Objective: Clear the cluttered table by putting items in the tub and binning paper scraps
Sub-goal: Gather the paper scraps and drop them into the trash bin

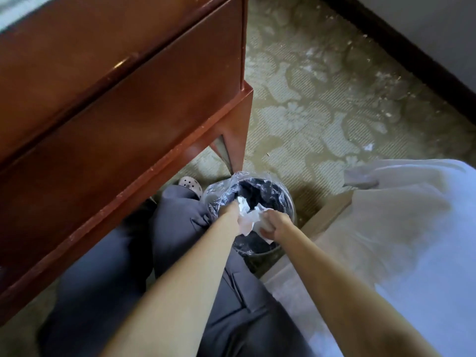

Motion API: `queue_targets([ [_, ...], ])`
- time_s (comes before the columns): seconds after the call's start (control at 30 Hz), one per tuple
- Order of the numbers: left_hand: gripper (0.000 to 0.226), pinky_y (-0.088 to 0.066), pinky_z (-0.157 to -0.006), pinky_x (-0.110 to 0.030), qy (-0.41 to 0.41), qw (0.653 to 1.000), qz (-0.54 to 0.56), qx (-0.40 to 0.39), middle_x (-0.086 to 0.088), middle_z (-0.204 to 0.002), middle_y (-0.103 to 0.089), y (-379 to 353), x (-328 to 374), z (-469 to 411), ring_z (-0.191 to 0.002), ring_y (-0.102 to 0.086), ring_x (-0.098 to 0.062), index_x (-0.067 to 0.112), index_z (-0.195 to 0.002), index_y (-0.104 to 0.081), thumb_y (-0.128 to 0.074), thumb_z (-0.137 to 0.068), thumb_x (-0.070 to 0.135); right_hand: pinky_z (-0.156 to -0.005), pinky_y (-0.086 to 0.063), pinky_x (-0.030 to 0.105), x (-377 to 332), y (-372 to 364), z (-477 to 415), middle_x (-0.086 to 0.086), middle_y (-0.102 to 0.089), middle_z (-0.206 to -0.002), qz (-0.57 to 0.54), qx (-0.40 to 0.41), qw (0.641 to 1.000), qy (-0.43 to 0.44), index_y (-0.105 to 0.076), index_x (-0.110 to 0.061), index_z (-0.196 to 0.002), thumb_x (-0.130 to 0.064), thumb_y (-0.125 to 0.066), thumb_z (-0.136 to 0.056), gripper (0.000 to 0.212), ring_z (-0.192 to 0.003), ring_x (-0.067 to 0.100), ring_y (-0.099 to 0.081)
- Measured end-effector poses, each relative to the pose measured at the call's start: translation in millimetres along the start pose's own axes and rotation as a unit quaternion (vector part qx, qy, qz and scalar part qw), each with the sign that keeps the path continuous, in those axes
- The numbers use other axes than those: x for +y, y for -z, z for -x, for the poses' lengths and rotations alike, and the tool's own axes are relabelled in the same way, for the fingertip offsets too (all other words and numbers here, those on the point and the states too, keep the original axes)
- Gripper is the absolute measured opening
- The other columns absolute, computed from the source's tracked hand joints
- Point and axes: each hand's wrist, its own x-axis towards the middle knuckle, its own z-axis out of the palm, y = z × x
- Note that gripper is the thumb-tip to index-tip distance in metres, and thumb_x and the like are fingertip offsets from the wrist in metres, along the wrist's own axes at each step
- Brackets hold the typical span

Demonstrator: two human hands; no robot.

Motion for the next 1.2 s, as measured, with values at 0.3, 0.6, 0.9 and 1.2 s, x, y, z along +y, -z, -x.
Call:
queue_targets([
  [0.3,0.032,-0.050,-0.083,-0.044,0.037,0.999,0.011,-0.021,-0.019,-0.123,-0.053,2,2,-6,-0.108,-0.055,-0.034,0.003,-0.128,-0.044,-0.032,-0.101,0.015,-0.076,-0.052,0.039,-4,-1,-17,0.013,-0.044,-0.073,-0.039,0.030,0.998,-0.033,-0.049,-0.002,-0.090,-0.003,-0.044,-0.093,0.006,-0.065,0.023,-0.045],
  [0.6,0.045,-0.039,-0.105,-0.041,-0.029,0.998,0.031,-0.037,-0.018,-0.151,-0.029,8,5,36,-0.137,-0.035,-0.031,0.003,-0.145,-0.028,-0.030,-0.102,0.017,-0.081,-0.051,0.037,-13,12,19,0.022,-0.057,-0.116,-0.003,0.030,0.999,0.042,-0.048,0.002,-0.126,-0.005,-0.042,-0.095,0.032,-0.092,0.029,-0.054],
  [0.9,0.020,-0.053,-0.088,-0.039,-0.415,0.899,-0.140,0.029,-0.011,-0.098,-0.065,35,28,163,-0.091,-0.062,-0.026,0.013,-0.095,-0.062,-0.042,-0.091,0.015,-0.085,-0.054,0.048,-26,-5,133,0.013,-0.068,-0.085,0.137,0.069,0.914,0.376,-0.064,-0.006,-0.096,-0.013,-0.046,-0.087,0.022,-0.084,0.031,-0.064],
  [1.2,0.017,-0.055,-0.088,-0.037,-0.642,0.752,-0.022,0.150,-0.002,-0.092,-0.068,162,10,317,-0.089,-0.067,-0.018,0.018,-0.090,-0.062,-0.046,-0.094,0.017,-0.073,-0.056,0.035,-9,-62,312,-0.005,-0.067,-0.071,0.107,-0.073,0.752,0.647,-0.060,-0.024,-0.074,-0.001,-0.046,-0.084,0.029,-0.070,0.014,-0.068],
])
